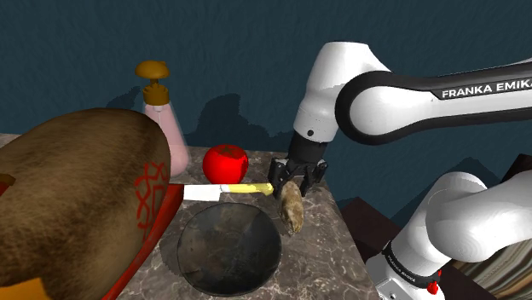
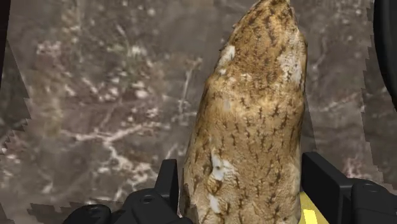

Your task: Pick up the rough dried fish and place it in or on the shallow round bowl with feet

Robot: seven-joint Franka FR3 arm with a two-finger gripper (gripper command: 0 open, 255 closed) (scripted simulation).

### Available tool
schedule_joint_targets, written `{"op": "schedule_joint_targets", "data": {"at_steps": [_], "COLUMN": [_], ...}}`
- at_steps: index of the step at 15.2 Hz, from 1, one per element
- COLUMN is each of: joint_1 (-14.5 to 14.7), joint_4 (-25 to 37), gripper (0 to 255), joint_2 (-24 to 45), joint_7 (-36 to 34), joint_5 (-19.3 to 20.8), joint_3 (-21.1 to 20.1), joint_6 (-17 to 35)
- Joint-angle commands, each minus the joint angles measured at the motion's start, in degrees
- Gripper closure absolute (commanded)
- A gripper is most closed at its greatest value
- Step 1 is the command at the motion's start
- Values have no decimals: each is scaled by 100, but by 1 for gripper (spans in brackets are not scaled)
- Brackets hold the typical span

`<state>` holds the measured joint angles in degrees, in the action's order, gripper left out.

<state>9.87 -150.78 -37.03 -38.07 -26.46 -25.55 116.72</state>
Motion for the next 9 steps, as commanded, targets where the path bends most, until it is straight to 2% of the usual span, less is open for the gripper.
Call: {"op": "schedule_joint_targets", "data": {"at_steps": [1, 9], "joint_1": [-12, -57], "joint_4": [115, 615], "gripper": [255, 255], "joint_2": [-52, -213], "joint_7": [-27, -135], "joint_5": [44, 206], "joint_3": [43, 213], "joint_6": [-166, -821]}}
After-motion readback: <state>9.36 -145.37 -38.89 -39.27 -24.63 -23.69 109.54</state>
